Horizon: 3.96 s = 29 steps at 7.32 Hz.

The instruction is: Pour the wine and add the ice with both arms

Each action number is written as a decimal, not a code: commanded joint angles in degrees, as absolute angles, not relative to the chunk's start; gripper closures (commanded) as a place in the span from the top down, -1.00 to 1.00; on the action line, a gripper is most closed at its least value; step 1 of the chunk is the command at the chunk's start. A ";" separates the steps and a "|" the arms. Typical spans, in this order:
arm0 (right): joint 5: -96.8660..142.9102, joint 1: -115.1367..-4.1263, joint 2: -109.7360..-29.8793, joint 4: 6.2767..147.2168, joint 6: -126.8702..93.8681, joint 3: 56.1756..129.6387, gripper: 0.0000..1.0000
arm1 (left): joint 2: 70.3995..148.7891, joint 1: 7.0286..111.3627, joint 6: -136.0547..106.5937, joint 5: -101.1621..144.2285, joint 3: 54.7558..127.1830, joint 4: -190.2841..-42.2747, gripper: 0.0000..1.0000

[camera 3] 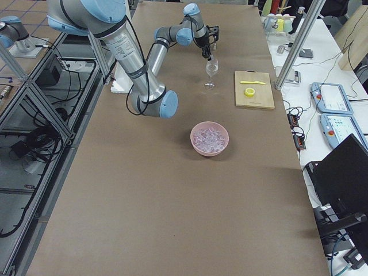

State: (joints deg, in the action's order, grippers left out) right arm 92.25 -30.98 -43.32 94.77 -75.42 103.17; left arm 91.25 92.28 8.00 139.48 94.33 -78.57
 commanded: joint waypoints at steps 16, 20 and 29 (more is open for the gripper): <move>120.83 -71.13 -75.19 95.18 -17.06 110.06 1.00 | 86.04 92.37 4.13 132.89 95.10 -91.67 0.98; 128.85 -87.42 -91.69 94.31 5.53 100.45 1.00 | 84.74 92.37 4.22 133.07 95.10 -91.84 0.98; 121.02 -90.79 -96.42 94.31 4.83 104.33 1.00 | 84.73 92.29 4.22 133.07 95.18 -91.84 0.98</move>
State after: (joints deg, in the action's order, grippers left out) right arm 120.79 -90.85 -96.54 94.31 4.86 104.05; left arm 84.73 92.35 4.29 133.00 95.11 -91.78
